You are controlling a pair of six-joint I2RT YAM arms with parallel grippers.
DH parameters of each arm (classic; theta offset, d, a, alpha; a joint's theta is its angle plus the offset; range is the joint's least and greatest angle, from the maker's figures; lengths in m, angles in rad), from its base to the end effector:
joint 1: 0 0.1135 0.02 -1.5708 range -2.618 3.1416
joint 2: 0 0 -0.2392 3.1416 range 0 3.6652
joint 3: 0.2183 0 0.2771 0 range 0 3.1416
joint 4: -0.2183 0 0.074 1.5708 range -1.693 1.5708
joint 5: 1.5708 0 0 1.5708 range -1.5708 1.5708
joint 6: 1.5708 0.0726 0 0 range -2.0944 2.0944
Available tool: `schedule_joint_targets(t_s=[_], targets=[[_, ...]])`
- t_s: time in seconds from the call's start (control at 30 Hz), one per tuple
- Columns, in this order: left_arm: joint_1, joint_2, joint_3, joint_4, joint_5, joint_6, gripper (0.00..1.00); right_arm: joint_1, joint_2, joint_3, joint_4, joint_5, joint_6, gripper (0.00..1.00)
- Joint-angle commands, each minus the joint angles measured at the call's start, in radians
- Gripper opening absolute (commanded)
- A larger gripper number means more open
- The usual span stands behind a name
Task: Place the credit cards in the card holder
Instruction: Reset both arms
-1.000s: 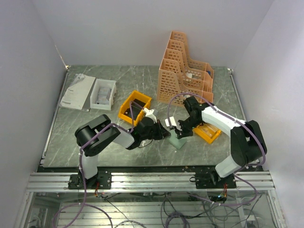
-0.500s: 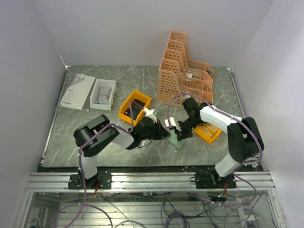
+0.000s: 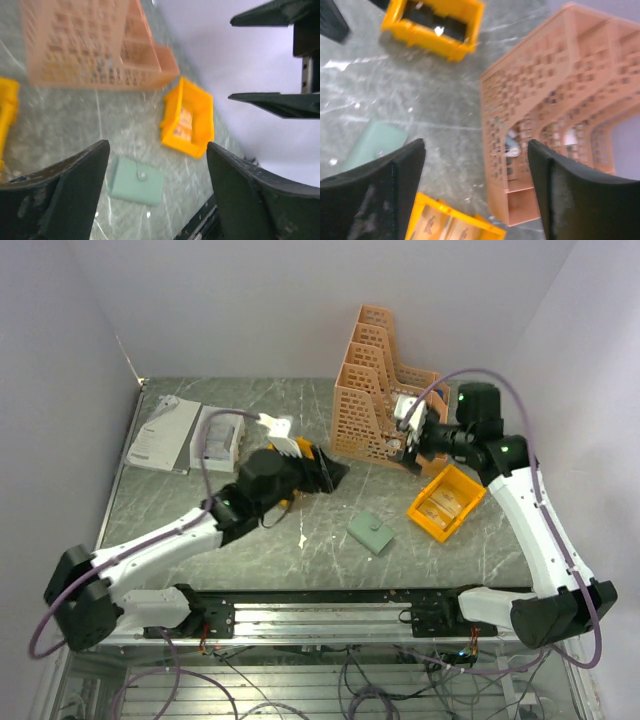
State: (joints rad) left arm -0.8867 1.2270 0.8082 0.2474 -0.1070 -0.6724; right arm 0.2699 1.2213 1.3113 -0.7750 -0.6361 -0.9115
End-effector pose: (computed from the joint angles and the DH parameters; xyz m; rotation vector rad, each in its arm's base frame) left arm 0.2303 -0.2702 0.2586 0.1155 1.8571 -1.0291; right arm 0.2821 0.1228 0.3386 -1.4406 1.5601 0.3417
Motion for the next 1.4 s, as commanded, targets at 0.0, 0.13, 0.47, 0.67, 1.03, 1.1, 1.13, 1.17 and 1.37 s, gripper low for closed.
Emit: schedule_joint_targets(t_s=[0.0,0.13,0.47,0.67,1.03,1.1,1.13,1.17,1.37], targets=[[0.082,-0.108,0.169,-0.319,-0.076,0.153,0.93,-0.044,0.022,0.134,0.087,0.006,0.323,0.97],[0.129,-0.119,0.413,-0.540,-0.031,0.202,0.95,-0.061,-0.026,0.182,0.210,0.109,0.572,1.00],[0.133,-0.123,0.840,-0.834,-0.036,0.231,0.97,-0.063,0.004,0.555,0.093,0.133,0.711,1.00],[0.132,-0.142,0.896,-0.835,0.015,0.237,0.97,-0.066,-0.003,0.643,0.102,0.178,0.906,1.00],[0.132,-0.172,0.853,-0.789,0.076,0.202,0.97,-0.072,-0.036,0.647,0.096,0.252,0.933,1.00],[0.132,-0.171,0.851,-0.791,0.079,0.199,0.97,-0.072,-0.040,0.638,0.097,0.249,0.918,1.00],[0.132,-0.173,0.848,-0.789,0.082,0.199,0.97,-0.072,-0.042,0.635,0.096,0.249,0.916,1.00],[0.132,-0.174,0.844,-0.787,0.084,0.198,0.97,-0.072,-0.043,0.634,0.096,0.249,0.918,1.00],[0.131,-0.187,0.815,-0.757,0.091,0.185,0.98,-0.073,-0.043,0.644,0.092,0.253,0.918,1.00]])
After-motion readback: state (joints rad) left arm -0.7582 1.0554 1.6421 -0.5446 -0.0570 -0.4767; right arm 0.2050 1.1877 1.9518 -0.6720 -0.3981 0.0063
